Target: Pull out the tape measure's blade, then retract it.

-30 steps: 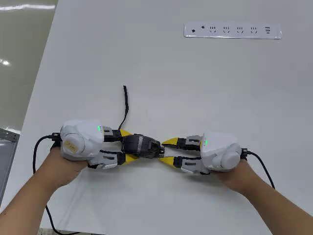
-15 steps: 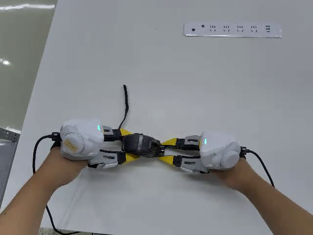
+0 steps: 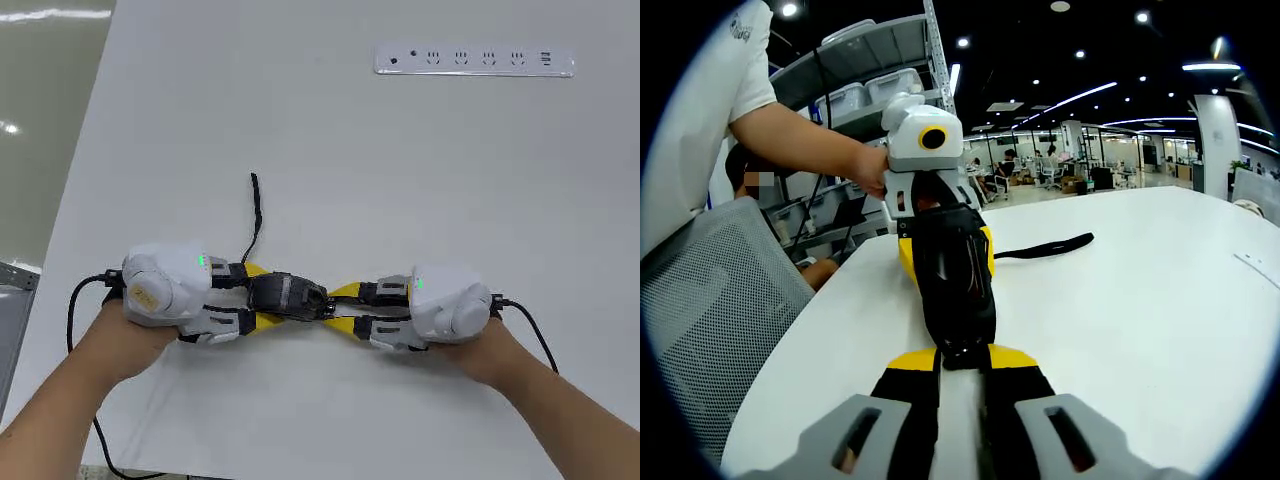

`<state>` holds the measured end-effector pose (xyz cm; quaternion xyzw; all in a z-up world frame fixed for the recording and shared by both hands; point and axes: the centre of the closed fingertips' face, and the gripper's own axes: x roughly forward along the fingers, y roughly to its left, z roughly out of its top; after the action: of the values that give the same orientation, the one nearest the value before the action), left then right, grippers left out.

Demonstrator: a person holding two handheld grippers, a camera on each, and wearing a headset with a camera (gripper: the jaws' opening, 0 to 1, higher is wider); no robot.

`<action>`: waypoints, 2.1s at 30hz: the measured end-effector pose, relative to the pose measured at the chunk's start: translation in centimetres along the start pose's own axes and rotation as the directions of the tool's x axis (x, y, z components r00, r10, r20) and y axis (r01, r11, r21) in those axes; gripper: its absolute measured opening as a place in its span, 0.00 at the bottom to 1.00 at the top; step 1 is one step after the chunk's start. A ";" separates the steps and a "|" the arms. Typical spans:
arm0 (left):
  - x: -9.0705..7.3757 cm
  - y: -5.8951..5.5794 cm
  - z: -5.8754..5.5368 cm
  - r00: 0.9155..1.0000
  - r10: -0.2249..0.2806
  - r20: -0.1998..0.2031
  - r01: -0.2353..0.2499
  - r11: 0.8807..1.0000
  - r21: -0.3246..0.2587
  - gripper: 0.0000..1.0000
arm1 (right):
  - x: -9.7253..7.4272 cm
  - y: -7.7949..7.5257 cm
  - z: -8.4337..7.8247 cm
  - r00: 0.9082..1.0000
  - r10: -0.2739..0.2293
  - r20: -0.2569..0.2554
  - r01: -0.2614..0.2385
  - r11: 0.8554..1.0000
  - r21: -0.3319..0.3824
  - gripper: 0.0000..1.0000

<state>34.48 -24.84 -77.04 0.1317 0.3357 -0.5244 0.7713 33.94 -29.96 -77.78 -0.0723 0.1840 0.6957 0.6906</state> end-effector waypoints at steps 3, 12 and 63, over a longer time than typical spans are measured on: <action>0.0 -0.1 0.1 1.000 0.000 0.000 0.000 1.000 0.000 0.30 | 0.0 0.0 0.0 1.000 0.001 0.002 -0.001 1.000 0.003 0.16; -0.1 -0.2 0.3 1.000 -0.001 0.000 0.001 1.000 0.002 0.30 | -0.1 -0.2 0.0 1.000 0.006 0.003 -0.006 1.000 0.018 0.15; -0.1 -0.3 0.2 1.000 0.002 -0.004 -0.002 1.000 0.007 0.30 | 0.0 -0.1 -0.1 1.000 -0.017 0.004 0.017 1.000 0.020 0.12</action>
<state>34.28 -25.00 -76.84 0.1358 0.3350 -0.5248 0.7706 34.03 -30.04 -77.91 -0.0654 0.1887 0.6882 0.6975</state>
